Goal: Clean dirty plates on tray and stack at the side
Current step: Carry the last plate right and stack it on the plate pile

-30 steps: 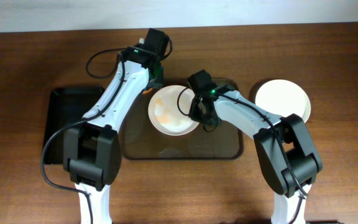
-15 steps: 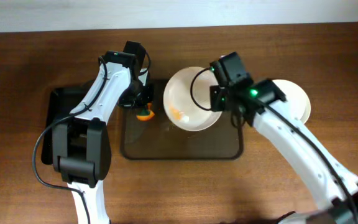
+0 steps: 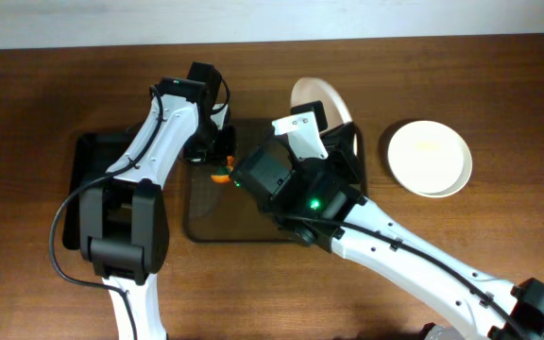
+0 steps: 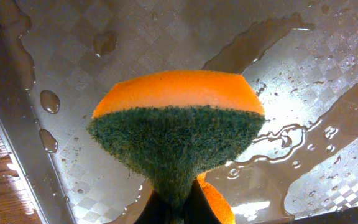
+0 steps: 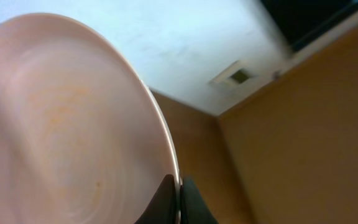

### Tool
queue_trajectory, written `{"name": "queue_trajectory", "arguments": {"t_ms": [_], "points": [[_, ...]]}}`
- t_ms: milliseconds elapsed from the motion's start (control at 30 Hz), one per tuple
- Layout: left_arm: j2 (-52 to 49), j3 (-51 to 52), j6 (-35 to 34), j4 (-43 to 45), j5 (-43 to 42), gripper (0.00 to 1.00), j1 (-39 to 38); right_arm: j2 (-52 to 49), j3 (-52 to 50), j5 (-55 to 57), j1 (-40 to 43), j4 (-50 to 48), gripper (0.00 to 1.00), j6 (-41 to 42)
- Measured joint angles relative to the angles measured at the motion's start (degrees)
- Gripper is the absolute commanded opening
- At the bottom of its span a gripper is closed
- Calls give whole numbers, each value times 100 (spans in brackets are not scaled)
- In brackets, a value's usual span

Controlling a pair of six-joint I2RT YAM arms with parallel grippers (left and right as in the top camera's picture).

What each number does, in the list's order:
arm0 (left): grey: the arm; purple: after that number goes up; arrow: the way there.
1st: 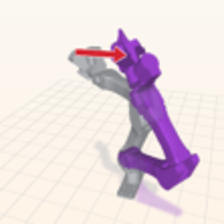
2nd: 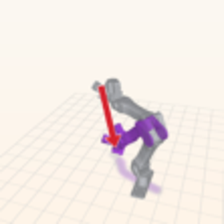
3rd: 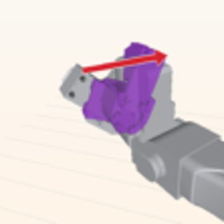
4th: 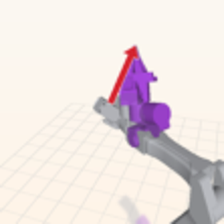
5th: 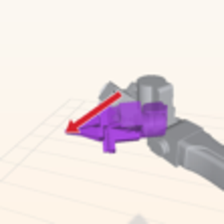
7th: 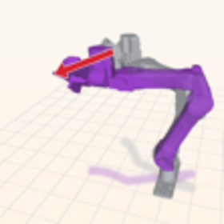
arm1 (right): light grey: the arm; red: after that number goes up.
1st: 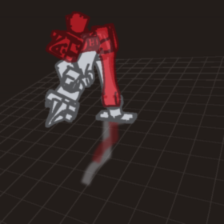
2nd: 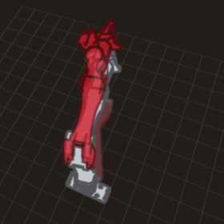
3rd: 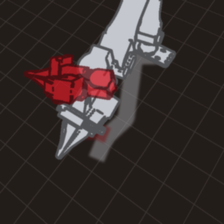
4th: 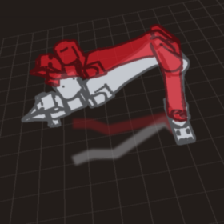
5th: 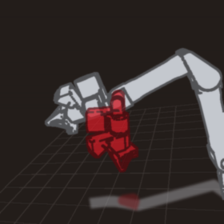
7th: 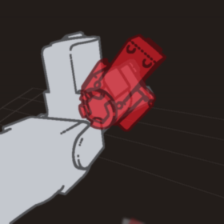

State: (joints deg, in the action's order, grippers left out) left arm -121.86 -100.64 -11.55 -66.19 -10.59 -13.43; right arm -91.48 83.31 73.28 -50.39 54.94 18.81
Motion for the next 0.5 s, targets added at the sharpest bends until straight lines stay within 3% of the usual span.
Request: {"name": "queue_trajectory", "arguments": {"t_ms": [67, 100, 233, 367, 467, 500], "points": [[0, 0, 0, -4, -15, 0, 0, -35, 4, -2118, 758, 247, 4, 225], [0, 0, -2, 9, -17, 0, 0, -55, 4, -3536, 1587, 286, 4, 232], [0, 4, 0, 4, -13, 0, 0, -63, 4, -6526, 4175, 402, 4, -105], [0, 7, 0, 4, 4, 0, 0, -164, 4, -7425, 6806, 378, 4, -400], [0, 9, 0, 4, 4, 0, 0, -907, -92, -7528, 7440, 166, 4, -448], [0, 9, 0, 4, 4, 0, 0, -1204, -153, -7532, 7510, 188, 17, -452]]}}
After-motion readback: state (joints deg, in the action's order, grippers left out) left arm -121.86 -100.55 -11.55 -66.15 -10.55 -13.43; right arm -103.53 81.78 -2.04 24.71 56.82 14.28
